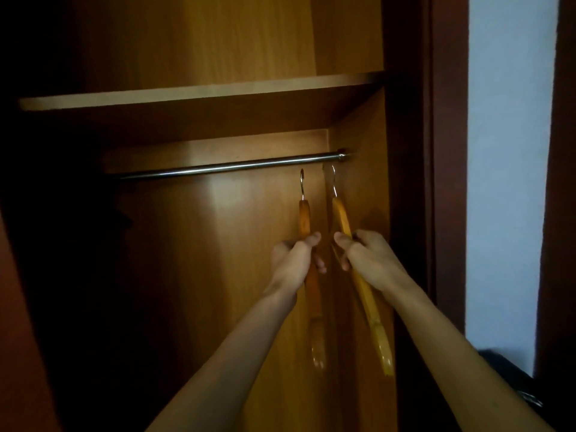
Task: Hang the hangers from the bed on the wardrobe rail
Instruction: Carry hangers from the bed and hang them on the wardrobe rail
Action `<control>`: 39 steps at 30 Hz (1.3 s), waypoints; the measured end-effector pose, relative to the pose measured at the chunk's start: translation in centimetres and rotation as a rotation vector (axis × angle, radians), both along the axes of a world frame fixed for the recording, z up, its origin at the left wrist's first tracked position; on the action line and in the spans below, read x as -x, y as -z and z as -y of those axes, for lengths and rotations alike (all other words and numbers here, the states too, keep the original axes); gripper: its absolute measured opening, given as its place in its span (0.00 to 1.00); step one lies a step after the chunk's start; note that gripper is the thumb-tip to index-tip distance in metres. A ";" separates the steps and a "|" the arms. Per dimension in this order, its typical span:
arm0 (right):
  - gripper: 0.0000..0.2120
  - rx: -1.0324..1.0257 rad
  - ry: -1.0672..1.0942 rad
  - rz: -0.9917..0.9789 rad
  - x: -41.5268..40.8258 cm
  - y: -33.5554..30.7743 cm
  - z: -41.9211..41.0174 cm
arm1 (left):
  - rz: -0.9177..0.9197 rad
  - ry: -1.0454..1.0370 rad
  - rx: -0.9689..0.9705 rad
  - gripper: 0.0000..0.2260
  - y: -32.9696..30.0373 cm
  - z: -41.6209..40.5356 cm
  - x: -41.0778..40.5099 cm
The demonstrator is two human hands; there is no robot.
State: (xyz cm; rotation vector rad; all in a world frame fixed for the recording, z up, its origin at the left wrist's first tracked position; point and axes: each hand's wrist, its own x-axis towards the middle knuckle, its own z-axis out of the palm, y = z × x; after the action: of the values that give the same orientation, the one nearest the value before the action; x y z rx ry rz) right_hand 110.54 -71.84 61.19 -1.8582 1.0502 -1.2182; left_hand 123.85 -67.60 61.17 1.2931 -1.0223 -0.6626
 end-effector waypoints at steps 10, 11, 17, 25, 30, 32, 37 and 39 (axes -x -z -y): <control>0.15 0.045 0.200 -0.026 -5.8 -7.0 8.2 | 0.048 0.076 0.020 0.13 -6.4 10.6 -5.4; 0.15 0.045 0.215 -0.035 -6.1 -7.6 8.8 | 0.057 0.083 0.019 0.14 -7.0 11.3 -5.5; 0.20 -0.034 0.276 -0.074 -6.8 -10.2 12.2 | 0.050 0.149 0.012 0.16 -8.2 15.9 -5.2; 0.20 -0.125 0.259 -0.125 -6.1 -10.3 14.3 | 0.026 0.198 -0.024 0.19 -7.4 19.2 -4.1; 0.21 -0.167 0.253 -0.145 -6.2 -9.7 15.0 | -0.010 0.200 -0.046 0.20 -5.9 20.1 -3.8; 0.20 -0.191 0.243 -0.157 -6.3 -9.3 15.1 | -0.018 0.195 -0.055 0.21 -5.1 20.5 -3.8; 0.21 -0.211 0.223 -0.113 -6.1 -7.8 15.3 | -0.011 0.179 -0.031 0.14 -4.2 20.6 -3.8; 0.21 -0.205 0.227 -0.088 -6.1 -7.4 15.3 | -0.029 0.174 -0.032 0.14 -4.1 20.5 -3.7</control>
State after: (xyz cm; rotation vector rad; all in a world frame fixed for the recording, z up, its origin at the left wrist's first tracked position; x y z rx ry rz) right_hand 116.62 -87.19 68.60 -1.6813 1.4105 -1.1142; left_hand 127.51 -88.07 65.30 1.2272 -1.1126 -0.8308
